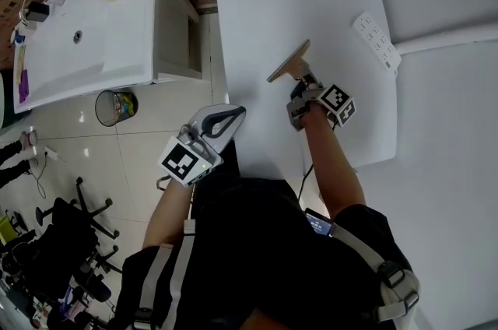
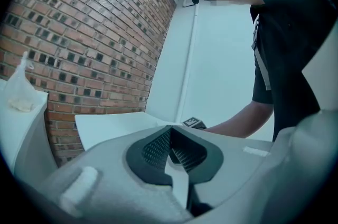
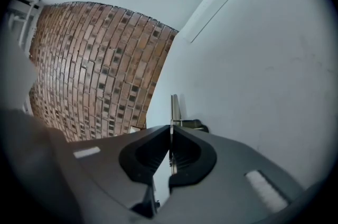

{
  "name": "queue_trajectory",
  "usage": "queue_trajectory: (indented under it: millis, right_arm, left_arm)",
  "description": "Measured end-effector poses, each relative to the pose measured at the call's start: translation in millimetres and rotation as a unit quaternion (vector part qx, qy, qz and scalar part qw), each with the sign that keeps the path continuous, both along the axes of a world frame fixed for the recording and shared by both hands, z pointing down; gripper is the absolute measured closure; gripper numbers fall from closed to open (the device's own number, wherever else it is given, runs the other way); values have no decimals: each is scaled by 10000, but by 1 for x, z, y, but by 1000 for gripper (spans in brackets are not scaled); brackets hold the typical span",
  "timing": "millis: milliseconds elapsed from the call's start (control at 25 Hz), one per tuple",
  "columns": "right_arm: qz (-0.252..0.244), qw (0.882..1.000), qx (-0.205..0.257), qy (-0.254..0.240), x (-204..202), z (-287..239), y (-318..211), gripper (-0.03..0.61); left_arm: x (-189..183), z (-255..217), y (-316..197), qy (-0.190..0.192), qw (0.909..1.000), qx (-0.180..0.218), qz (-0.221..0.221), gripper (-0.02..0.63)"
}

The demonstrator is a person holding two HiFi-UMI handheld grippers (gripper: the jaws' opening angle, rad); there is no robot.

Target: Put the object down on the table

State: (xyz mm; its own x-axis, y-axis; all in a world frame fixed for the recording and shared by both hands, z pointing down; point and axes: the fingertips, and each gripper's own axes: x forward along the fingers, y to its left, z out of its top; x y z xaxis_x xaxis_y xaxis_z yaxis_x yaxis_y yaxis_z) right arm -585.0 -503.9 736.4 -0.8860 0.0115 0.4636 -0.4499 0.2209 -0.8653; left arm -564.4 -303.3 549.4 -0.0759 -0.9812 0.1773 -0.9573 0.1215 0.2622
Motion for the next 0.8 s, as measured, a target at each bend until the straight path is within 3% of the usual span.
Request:
queue_trajectory:
  millis: [520, 800]
  right_arm:
    - [432, 9985, -328, 38, 8, 9, -9, 568]
    - [317, 9995, 17, 56, 9, 3, -8, 511]
  left_arm:
    - [-2, -1, -9, 18, 9996, 32, 268, 614]
    - [-1, -2, -7, 13, 9995, 60, 309, 614]
